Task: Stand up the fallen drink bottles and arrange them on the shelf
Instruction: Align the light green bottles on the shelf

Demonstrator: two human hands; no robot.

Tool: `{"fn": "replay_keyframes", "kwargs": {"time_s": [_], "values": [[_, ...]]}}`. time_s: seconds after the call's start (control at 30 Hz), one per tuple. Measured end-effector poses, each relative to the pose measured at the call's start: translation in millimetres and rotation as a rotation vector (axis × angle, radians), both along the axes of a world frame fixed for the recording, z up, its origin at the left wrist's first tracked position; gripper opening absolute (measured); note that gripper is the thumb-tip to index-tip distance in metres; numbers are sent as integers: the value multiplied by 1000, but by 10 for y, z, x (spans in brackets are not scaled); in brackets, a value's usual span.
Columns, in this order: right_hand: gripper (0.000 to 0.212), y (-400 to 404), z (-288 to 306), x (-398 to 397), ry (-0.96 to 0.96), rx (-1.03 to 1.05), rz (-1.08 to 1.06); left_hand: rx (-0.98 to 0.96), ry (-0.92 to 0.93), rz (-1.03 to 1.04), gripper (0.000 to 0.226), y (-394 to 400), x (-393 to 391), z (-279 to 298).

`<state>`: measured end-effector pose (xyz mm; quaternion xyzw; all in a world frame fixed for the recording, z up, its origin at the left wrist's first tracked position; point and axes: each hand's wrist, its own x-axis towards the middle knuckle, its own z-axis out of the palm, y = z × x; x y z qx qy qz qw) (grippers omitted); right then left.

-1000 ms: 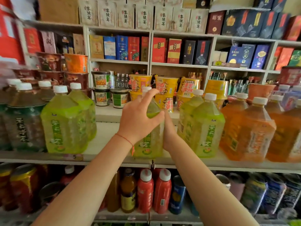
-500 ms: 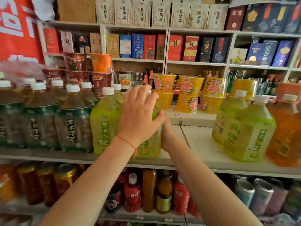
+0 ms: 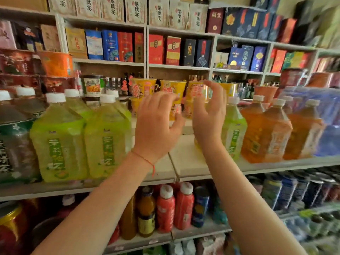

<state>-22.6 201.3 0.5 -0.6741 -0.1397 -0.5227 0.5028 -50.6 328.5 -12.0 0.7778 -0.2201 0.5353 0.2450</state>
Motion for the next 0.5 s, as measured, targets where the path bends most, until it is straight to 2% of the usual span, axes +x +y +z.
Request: {"fn": "replay_keyframes", "kwargs": {"time_s": [0.03,0.1,0.17,0.23,0.27,0.4,0.5], "values": [[39,-281,21,29,-27,-15,-132,-1,14,-31,38,-180,46,2],[47,-788,27,88,135,-69,-175,10,69,-74,46,-554,134,-18],[53,-1204,-27,207,439,-31,51,31,161,-118,55,-928,241,-54],[72,-1495,-104,311,674,154,365,40,244,-156,62,-1272,378,-80],[72,-1571,-181,393,744,228,461,40,281,-158,65,-1388,434,-90],[60,-1702,-387,631,878,404,689,-33,400,-154,74,-1703,588,-96],[42,-1711,-390,774,867,425,772,-102,404,-141,75,-1744,672,-64]]}}
